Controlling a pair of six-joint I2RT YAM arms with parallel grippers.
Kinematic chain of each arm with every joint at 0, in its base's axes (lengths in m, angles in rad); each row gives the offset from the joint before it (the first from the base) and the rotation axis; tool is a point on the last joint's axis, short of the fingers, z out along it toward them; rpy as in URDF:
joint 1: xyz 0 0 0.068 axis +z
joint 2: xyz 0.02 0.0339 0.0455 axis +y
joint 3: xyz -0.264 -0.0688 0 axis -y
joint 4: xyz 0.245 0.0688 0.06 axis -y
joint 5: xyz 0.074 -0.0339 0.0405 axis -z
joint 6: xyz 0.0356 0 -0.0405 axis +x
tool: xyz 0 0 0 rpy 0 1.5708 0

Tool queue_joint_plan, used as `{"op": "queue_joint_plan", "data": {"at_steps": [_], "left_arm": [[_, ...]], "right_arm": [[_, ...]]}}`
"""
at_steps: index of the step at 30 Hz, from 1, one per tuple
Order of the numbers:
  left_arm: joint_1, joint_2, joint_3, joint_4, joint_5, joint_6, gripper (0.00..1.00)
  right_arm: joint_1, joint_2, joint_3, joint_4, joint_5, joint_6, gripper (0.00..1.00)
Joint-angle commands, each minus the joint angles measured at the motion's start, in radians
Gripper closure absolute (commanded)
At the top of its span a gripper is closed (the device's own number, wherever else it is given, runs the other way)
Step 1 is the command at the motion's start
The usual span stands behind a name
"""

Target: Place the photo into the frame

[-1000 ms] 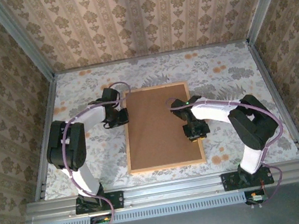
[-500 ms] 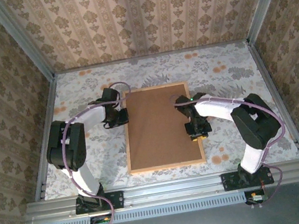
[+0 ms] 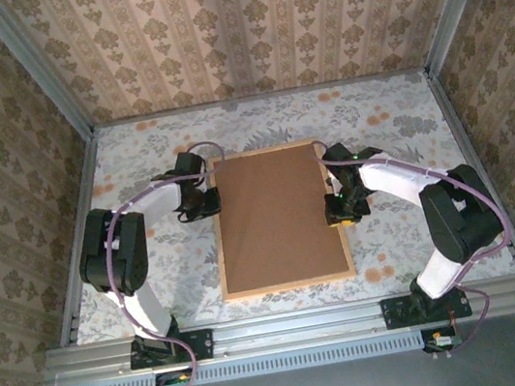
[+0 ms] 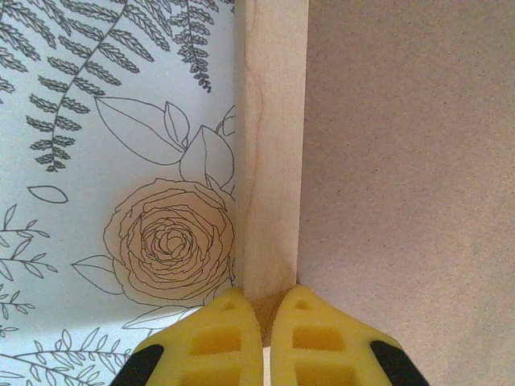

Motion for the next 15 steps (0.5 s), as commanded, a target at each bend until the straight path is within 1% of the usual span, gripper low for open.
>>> {"op": "queue_joint_plan", "data": {"at_steps": [1,3,6,15], "left_arm": [[-0.005,-0.016,-0.009,-0.05,0.006,-0.002,0.95],[-0.005,-0.017,-0.005,-0.055,0.002,0.001,0.95],[-0.004,-0.018,-0.006,-0.058,-0.001,0.001,0.95],[-0.003,-0.016,-0.005,-0.054,0.002,0.0,0.95]], "right_arm": [[-0.002,0.011,-0.015,-0.041,-0.015,-0.065,0.73],[-0.003,0.007,-0.018,-0.073,0.014,-0.084,0.74],[-0.004,0.002,-0.03,-0.098,0.008,-0.09,0.75],[-0.003,0.048,-0.044,-0.069,0.006,-0.09,0.78]]}}
